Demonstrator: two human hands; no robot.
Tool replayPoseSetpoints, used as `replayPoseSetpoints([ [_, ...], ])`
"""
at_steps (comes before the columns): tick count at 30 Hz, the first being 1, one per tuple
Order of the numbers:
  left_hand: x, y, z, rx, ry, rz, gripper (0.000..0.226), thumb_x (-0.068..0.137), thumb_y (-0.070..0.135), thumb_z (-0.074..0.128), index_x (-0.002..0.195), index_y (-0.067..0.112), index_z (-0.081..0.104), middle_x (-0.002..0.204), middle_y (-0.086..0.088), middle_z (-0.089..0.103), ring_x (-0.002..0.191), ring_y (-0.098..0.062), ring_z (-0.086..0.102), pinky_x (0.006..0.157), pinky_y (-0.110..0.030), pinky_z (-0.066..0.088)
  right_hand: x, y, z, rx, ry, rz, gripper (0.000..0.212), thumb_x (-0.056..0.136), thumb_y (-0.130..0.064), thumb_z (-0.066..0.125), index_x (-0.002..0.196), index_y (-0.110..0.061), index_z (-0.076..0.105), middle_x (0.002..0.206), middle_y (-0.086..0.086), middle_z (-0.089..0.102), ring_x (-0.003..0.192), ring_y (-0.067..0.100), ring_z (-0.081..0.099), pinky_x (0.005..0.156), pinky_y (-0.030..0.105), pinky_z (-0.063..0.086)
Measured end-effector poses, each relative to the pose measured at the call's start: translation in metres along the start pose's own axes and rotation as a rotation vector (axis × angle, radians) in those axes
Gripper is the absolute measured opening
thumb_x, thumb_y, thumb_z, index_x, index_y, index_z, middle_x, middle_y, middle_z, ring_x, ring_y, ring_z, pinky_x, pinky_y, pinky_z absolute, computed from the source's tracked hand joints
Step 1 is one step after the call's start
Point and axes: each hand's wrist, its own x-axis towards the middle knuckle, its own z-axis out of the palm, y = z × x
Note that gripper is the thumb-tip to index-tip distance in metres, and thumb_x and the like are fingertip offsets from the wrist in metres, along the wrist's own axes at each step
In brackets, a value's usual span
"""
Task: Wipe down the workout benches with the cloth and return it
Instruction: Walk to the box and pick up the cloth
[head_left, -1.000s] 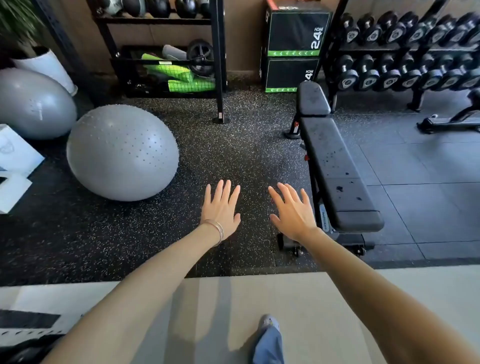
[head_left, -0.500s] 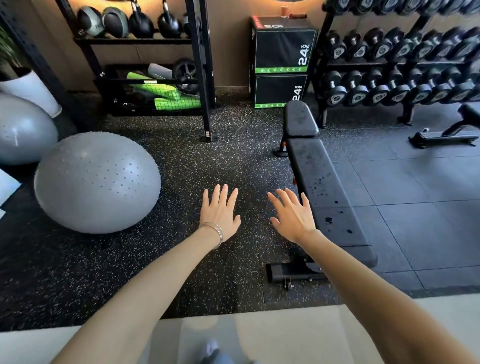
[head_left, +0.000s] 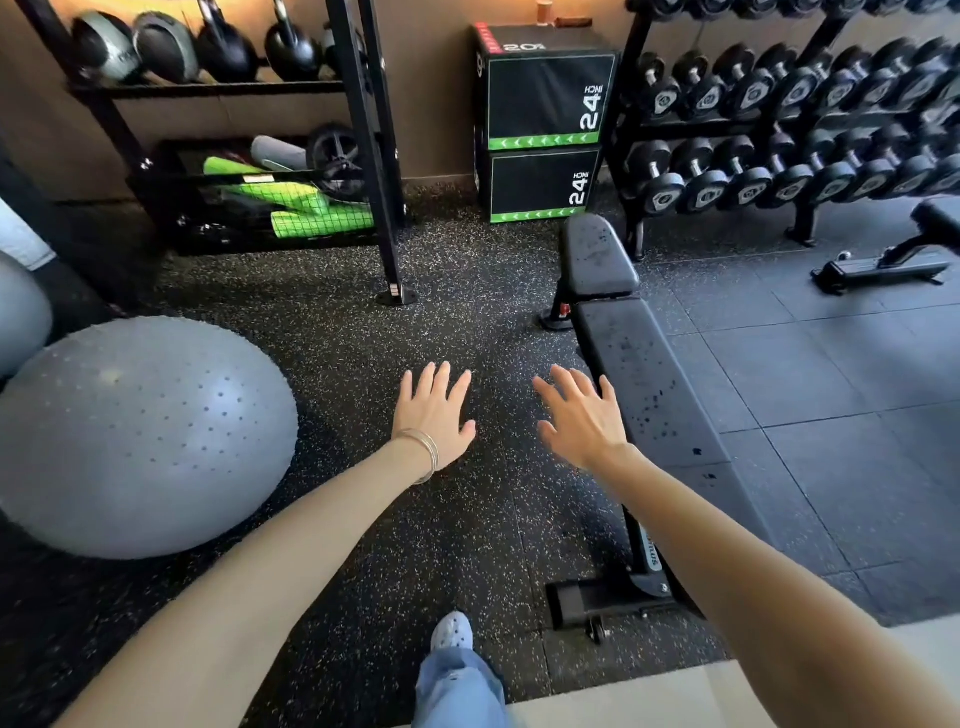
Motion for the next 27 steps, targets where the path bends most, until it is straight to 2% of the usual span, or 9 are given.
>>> replayPoseSetpoints([
  [7, 0.087, -0.044, 0.004, 0.011, -0.015, 0.052, 0.069, 0.093, 0.052, 0.031, 0.15, 0.023, 0.006, 0.158, -0.008, 0.011, 0.145, -0.027, 0.009, 0.117, -0.049, 0.007, 0.089, -0.002, -0.005, 0.037, -0.002, 0.084, 0.063, 0.093, -0.042, 0.049, 0.148, -0.027, 0.021, 0.155, 0.002, 0.018, 0.143, 0.024, 0.018, 0.115, 0.054, 0.016],
  [15, 0.163, -0.051, 0.021, 0.002, -0.083, 0.122, 0.069, 0.093, 0.051, 0.032, 0.15, 0.022, 0.006, 0.158, -0.009, 0.01, 0.145, -0.028, 0.008, 0.117, -0.048, 0.007, 0.157, 0.019, 0.009, 0.05, -0.065, 0.111, 0.062, 0.092, -0.043, 0.05, 0.147, -0.03, 0.023, 0.154, 0.001, 0.021, 0.142, 0.024, 0.019, 0.114, 0.053, 0.014],
  [22, 0.268, -0.058, 0.018, 0.009, -0.101, 0.142, 0.069, 0.093, 0.051, 0.03, 0.15, 0.023, 0.006, 0.158, -0.009, 0.011, 0.145, -0.028, 0.008, 0.117, -0.047, 0.007, 0.251, 0.067, 0.011, 0.047, -0.109, 0.114, 0.06, 0.094, -0.04, 0.048, 0.147, -0.027, 0.023, 0.153, 0.003, 0.021, 0.141, 0.025, 0.02, 0.113, 0.053, 0.016],
  [27, 0.372, -0.054, -0.006, -0.008, -0.072, 0.134, 0.068, 0.093, 0.051, 0.03, 0.15, 0.022, 0.006, 0.158, -0.009, 0.011, 0.145, -0.027, 0.009, 0.117, -0.047, 0.007, 0.344, 0.117, -0.008, 0.057, -0.065, 0.12, 0.061, 0.093, -0.04, 0.049, 0.147, -0.025, 0.024, 0.154, 0.003, 0.021, 0.141, 0.025, 0.021, 0.115, 0.053, 0.017],
])
